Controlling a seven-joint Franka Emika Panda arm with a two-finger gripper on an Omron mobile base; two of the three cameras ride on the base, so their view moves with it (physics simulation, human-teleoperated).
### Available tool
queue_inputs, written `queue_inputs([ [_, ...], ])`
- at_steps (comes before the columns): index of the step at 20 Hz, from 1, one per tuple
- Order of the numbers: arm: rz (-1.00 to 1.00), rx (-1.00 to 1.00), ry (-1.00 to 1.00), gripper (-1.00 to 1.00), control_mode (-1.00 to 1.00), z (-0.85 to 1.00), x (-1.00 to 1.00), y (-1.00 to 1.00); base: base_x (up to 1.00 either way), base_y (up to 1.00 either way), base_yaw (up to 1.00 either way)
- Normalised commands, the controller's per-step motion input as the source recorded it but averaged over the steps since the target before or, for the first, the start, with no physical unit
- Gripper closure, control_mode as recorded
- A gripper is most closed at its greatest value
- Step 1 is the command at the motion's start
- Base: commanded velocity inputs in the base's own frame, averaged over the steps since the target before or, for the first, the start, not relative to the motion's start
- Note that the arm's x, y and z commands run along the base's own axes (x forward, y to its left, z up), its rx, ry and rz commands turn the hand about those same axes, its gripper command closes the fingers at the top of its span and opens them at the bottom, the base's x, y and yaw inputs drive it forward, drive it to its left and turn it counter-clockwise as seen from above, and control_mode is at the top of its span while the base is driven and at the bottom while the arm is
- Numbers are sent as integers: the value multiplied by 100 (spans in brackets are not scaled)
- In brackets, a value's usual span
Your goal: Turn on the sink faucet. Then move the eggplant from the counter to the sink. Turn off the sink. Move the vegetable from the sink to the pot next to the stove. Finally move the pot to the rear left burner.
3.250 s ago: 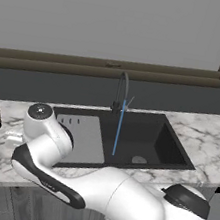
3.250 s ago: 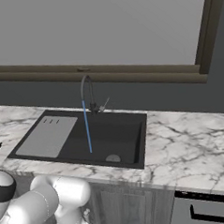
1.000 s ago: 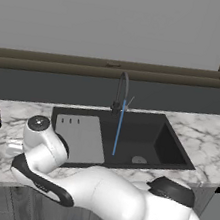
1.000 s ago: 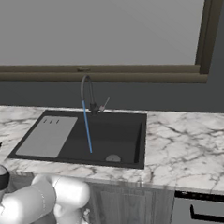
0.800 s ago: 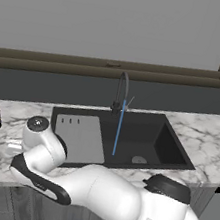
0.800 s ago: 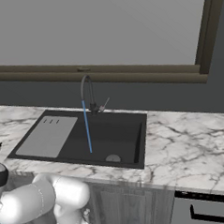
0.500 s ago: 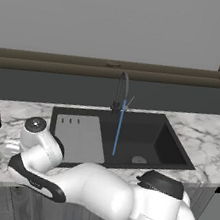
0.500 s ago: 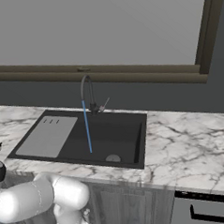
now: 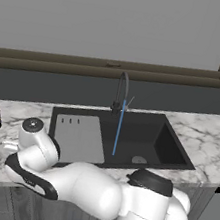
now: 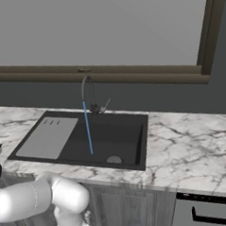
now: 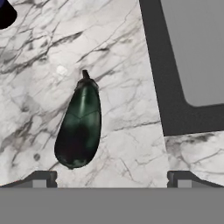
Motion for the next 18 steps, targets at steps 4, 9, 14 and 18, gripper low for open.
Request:
queue_inputs([
  [4, 0, 0, 1, -100, -100, -14, 14, 5, 0, 0, 0],
  [9, 0, 0, 1, -100, -100, -12, 17, 7, 0, 0, 0],
  [14, 0, 0, 0, -100, -100, -14, 15, 15, 0, 0, 0],
  [18, 0, 0, 0, -100, -100, -12, 10, 16, 0, 0, 0],
])
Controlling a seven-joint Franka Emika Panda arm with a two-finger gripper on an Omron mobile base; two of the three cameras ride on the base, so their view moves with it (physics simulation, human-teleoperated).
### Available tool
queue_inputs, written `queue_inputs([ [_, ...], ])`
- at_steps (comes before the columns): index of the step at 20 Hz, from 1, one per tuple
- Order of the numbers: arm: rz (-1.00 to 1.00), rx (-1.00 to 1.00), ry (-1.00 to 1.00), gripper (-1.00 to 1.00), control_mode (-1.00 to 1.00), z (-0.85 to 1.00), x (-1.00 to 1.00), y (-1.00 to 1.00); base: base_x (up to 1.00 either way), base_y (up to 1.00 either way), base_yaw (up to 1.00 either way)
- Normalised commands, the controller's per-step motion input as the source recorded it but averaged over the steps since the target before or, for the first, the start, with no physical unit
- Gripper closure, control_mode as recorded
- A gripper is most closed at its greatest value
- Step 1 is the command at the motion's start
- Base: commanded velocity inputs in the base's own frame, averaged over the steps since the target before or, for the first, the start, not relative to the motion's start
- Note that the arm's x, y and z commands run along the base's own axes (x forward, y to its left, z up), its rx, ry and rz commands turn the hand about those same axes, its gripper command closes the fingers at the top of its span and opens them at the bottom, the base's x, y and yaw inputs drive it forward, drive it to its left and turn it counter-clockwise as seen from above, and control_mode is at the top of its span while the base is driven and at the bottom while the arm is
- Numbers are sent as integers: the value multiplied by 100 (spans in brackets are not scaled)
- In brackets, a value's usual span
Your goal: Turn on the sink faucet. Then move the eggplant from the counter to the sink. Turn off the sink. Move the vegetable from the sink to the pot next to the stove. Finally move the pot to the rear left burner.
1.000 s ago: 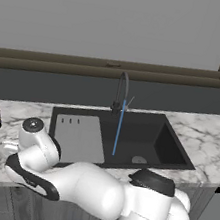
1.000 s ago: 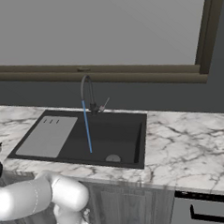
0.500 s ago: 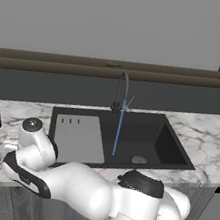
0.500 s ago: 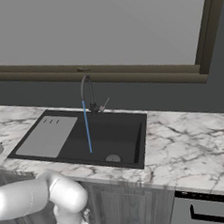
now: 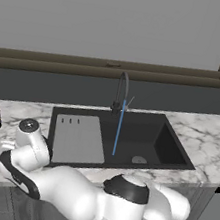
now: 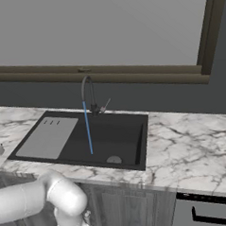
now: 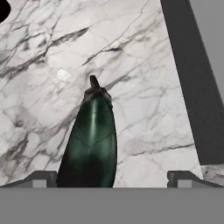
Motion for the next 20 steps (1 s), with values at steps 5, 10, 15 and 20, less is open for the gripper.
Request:
queue_inputs([
  [5, 0, 0, 0, -100, -100, -14, 10, 16, 0, 0, 0],
  [10, 0, 0, 0, -100, -100, -22, 4, 9, 0, 0, 0],
  [15, 0, 0, 0, 100, -100, -27, 4, 10, 0, 0, 0],
  [20, 0, 0, 2, 100, -100, -27, 5, 10, 0, 0, 0],
])
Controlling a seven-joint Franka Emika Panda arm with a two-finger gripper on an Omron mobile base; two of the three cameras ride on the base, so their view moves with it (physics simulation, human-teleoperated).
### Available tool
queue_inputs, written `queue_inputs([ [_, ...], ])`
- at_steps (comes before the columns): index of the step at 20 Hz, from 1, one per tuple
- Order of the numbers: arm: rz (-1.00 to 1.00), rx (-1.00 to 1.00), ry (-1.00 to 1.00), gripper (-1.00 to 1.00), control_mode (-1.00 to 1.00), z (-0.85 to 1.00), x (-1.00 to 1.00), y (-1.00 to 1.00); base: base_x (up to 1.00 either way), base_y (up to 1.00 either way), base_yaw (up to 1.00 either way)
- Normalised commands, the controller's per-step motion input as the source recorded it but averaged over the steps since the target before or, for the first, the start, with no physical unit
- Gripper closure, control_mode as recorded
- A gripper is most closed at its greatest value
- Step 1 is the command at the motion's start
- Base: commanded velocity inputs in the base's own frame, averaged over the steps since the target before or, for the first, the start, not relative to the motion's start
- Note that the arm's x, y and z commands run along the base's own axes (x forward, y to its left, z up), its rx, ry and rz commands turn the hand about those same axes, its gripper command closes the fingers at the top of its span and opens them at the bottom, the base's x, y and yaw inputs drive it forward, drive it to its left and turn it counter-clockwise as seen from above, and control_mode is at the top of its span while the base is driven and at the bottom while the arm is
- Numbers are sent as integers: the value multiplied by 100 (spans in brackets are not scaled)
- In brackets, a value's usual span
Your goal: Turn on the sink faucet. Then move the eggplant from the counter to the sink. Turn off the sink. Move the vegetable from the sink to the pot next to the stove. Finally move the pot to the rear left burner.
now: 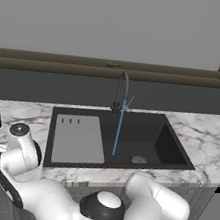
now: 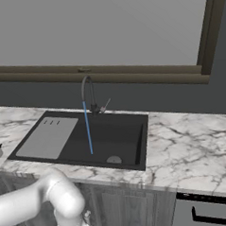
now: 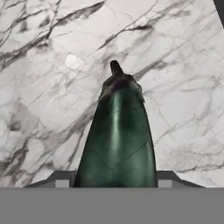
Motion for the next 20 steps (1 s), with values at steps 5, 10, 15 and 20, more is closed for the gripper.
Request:
queue_inputs([
  [5, -1, 2, 0, 100, -100, -6, 0, -10, 0, 0, 0],
  [10, -6, 1, -9, 100, -100, 32, -3, -45, 0, 0, 0],
  [15, -10, 0, -14, 100, -100, 45, -1, -54, 0, 0, 0],
  [20, -11, 0, -5, 100, -100, 47, 0, -62, 0, 0, 0],
])
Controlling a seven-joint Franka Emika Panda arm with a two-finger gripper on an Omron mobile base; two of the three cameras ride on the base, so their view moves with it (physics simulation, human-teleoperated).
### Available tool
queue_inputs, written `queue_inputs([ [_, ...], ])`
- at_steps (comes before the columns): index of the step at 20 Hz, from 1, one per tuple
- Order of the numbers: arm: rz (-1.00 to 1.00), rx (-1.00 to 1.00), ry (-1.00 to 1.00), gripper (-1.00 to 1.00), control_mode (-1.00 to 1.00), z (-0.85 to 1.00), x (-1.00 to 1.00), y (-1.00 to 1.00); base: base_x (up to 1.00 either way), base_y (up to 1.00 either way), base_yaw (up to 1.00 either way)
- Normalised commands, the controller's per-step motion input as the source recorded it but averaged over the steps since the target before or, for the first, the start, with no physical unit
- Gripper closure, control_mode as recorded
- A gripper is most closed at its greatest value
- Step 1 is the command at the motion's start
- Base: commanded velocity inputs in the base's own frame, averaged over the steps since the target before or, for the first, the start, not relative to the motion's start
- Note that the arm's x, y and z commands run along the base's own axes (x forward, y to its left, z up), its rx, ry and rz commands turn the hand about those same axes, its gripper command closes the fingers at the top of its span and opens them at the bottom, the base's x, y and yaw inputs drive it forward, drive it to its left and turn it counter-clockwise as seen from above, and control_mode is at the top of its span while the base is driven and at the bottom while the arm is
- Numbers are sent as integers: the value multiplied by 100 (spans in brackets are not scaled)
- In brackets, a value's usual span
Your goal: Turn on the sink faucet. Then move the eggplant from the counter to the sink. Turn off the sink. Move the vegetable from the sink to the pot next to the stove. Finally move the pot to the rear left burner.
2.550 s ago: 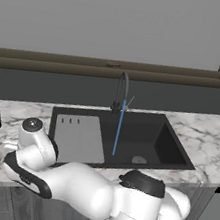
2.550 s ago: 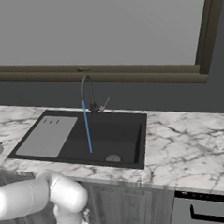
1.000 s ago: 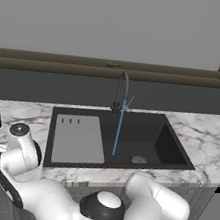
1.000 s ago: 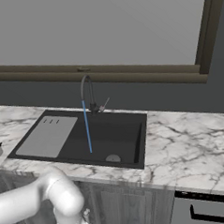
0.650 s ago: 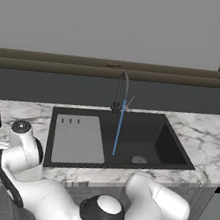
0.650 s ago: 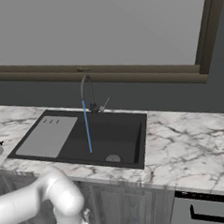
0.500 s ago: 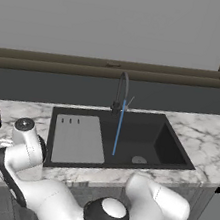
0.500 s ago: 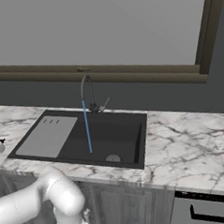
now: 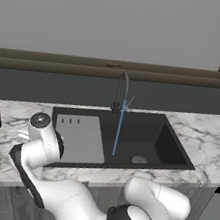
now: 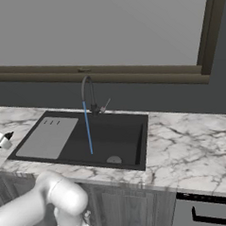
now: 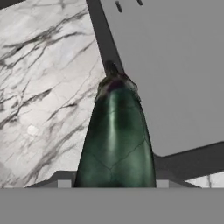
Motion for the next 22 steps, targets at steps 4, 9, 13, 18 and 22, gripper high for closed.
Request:
queue_inputs([
  [4, -11, 3, 0, 100, -100, 45, 0, -76, 0, 0, 0],
  [9, -11, 5, 0, 100, -100, 37, 0, -80, 0, 0, 0],
  [13, -11, 6, 0, 100, -100, 21, 0, -82, 0, 0, 0],
  [18, -9, 7, 1, 100, -100, 15, 0, -86, 0, 0, 0],
  [22, -7, 2, 1, 100, -100, 5, 0, -81, 0, 0, 0],
])
